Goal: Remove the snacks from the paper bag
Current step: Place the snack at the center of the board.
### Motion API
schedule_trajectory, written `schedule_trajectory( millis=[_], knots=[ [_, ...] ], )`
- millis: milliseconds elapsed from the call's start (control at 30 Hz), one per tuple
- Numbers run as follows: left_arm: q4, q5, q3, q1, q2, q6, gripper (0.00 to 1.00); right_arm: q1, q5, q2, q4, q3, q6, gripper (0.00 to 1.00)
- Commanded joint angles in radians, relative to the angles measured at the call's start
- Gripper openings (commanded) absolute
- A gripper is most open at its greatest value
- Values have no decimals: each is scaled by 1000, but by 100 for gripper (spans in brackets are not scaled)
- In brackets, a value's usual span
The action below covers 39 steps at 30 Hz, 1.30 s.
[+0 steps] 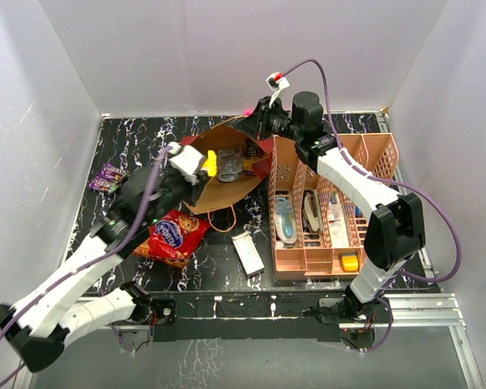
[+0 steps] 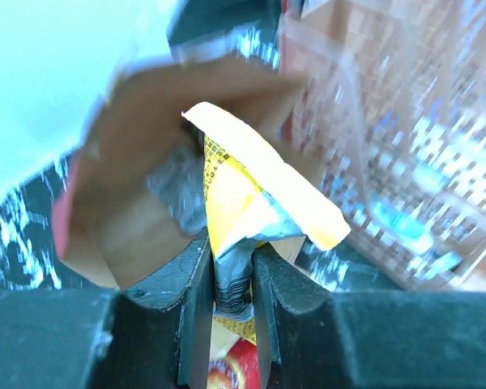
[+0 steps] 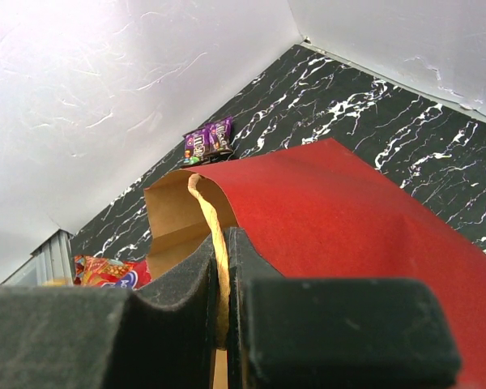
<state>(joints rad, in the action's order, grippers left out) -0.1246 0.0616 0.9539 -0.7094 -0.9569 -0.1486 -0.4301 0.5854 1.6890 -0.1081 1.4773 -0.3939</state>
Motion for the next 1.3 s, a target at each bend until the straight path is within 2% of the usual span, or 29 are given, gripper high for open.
schedule_trajectory(
  millis=[0,100,200,300,367,433,500,567,667,800,1033,1133,1267],
  knots=[
    [49,-91,132,1,101,61,17,6,-8,-41,-55,10,5,8],
    [115,55,220,1,47,2,18,5,-4,-38,-61,5,-6,8],
    [304,288,234,1,-30,-101,14,5,-2,-38,-63,9,-11,8],
    [586,512,244,3,-136,-277,0,6,-5,-38,-62,13,-11,8],
    [807,611,231,18,-210,-374,3,5,-2,-38,-62,15,-11,8],
    [882,614,249,73,-281,-380,6,5,-1,-36,-55,18,-9,8],
    [845,609,289,181,-340,-296,7,6,0,-36,-49,24,-6,8],
    [762,663,325,289,-394,-169,10,6,0,-38,-42,29,-2,8],
    [540,728,362,432,-459,52,11,6,-1,-41,-41,32,-1,8],
    [303,758,313,532,-479,259,11,5,8,-38,-42,34,-4,8],
    [29,793,199,675,-464,607,10,5,31,-21,-44,48,-19,8],
    [-114,755,217,758,-512,817,9,5,33,-22,-45,41,-19,8],
    [-198,533,224,889,-595,1034,9,5,31,-26,-49,26,-16,8]
  ],
)
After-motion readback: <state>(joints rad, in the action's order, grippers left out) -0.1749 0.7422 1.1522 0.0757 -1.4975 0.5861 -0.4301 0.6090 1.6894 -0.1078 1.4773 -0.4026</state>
